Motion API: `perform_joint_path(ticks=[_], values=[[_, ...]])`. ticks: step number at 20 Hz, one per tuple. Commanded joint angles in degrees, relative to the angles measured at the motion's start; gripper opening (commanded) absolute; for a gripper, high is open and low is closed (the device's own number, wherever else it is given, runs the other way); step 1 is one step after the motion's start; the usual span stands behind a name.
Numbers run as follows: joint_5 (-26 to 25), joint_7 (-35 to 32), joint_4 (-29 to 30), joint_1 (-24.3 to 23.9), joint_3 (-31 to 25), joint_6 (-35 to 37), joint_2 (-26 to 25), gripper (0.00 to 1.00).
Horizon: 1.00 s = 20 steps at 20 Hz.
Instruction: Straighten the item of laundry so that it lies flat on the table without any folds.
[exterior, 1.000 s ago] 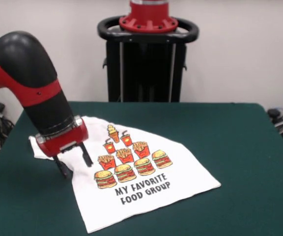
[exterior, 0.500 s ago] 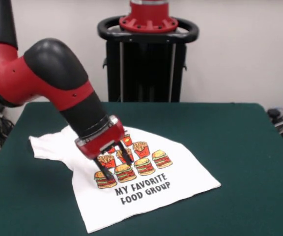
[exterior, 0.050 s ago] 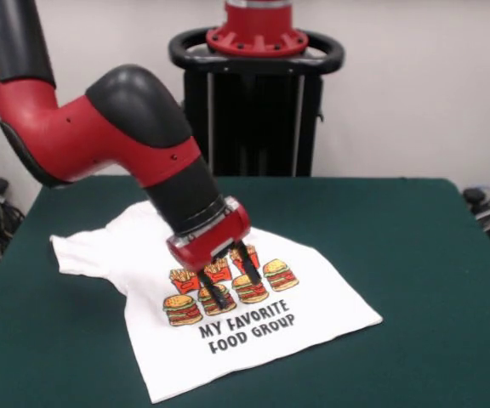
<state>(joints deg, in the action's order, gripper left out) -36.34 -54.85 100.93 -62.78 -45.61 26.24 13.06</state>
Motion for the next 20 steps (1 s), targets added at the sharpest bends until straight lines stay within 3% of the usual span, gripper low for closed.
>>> perform_joint_path(ticks=[1, 6, 13, 20], values=[[-4.98, 0.29, -1.60, 3.76, 2.12, -1.90, -1.34, 1.00], [-5.65, 1.13, -2.32, 6.18, 4.97, 3.66, -0.82, 1.00], [-4.76, 2.29, 2.66, 4.11, 1.96, 4.81, 2.95, 1.00], [-3.50, 2.48, 2.30, 8.27, 6.61, 15.66, 8.28, 1.00]])
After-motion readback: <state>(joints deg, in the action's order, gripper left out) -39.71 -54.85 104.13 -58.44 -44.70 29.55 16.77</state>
